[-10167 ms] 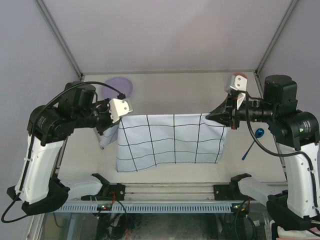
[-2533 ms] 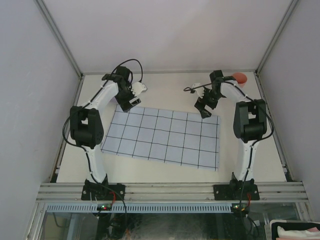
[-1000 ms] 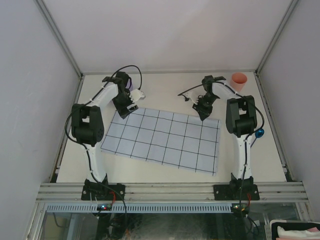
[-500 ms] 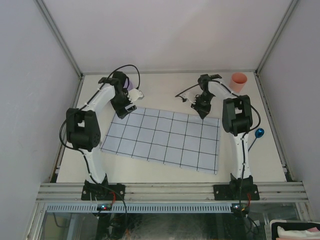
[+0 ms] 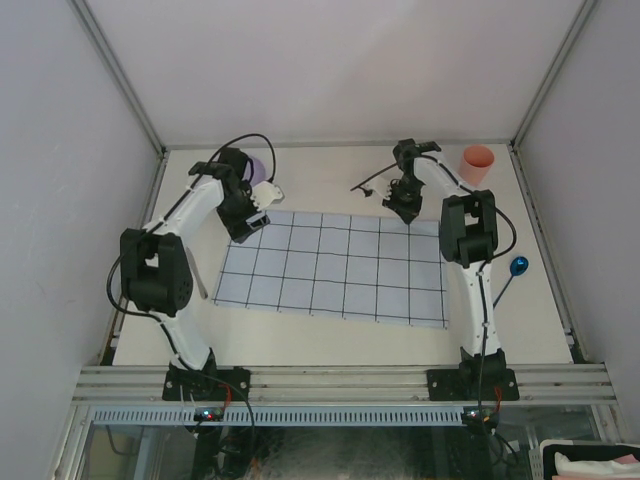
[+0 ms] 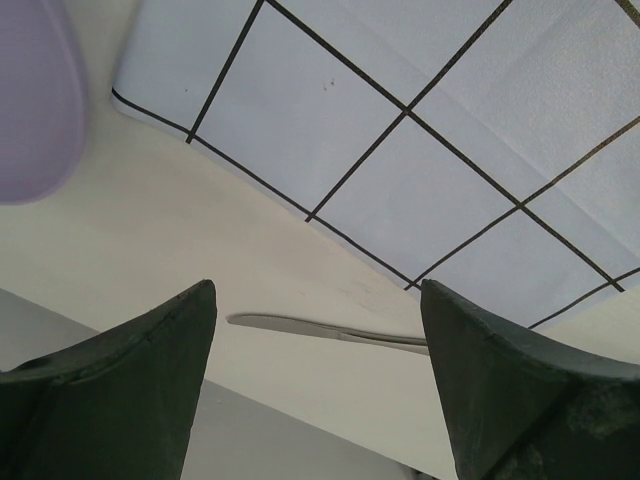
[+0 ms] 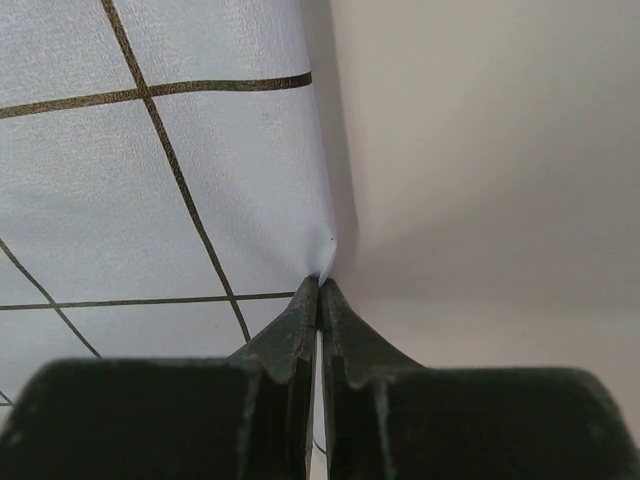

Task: Set the dinner table for one person
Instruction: Flatten out the napkin at the center of the board.

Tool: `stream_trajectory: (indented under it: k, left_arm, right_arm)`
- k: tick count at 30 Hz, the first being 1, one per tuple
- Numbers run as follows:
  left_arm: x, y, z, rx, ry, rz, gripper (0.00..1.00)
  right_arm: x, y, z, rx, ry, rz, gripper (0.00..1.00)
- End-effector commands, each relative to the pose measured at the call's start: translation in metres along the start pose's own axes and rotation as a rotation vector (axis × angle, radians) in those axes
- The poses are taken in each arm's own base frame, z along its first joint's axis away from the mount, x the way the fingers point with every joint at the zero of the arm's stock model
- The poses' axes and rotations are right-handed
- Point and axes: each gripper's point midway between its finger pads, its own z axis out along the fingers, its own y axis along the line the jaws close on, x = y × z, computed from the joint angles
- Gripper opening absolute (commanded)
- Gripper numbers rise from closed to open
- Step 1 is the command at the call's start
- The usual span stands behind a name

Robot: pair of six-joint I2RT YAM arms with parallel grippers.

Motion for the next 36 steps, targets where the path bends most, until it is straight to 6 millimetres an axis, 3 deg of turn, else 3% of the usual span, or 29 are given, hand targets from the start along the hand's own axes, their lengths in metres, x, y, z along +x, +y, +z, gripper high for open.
stream_trajectory:
  k: [1,7,15,28,36]
  left_arm:
    - [-0.004,0.003,-0.020,-0.045,-0.064,-0.031,0.87]
    - [-0.002,-0.002,-0.017,-0.043,-0.071,-0.052,0.87]
    - [0.000,-0.006,-0.018,-0.045,-0.072,-0.065,0.87]
    - [0.004,-0.009,-0.021,-0.050,-0.070,-0.074,0.87]
    - [0.013,-0.013,-0.018,-0.062,-0.058,-0.064,0.87]
  right_arm:
    - [-0.003,-0.022,-0.003,0.076,0.030,-0.074,0.00]
    - [-0.004,-0.033,-0.002,0.106,0.072,-0.143,0.00]
    - [-0.020,-0.035,0.004,0.129,0.088,-0.238,0.00]
    - [-0.063,-0.025,0.010,0.139,0.072,-0.356,0.00]
    - [-0.040,-0.017,0.016,0.092,0.088,-0.302,0.00]
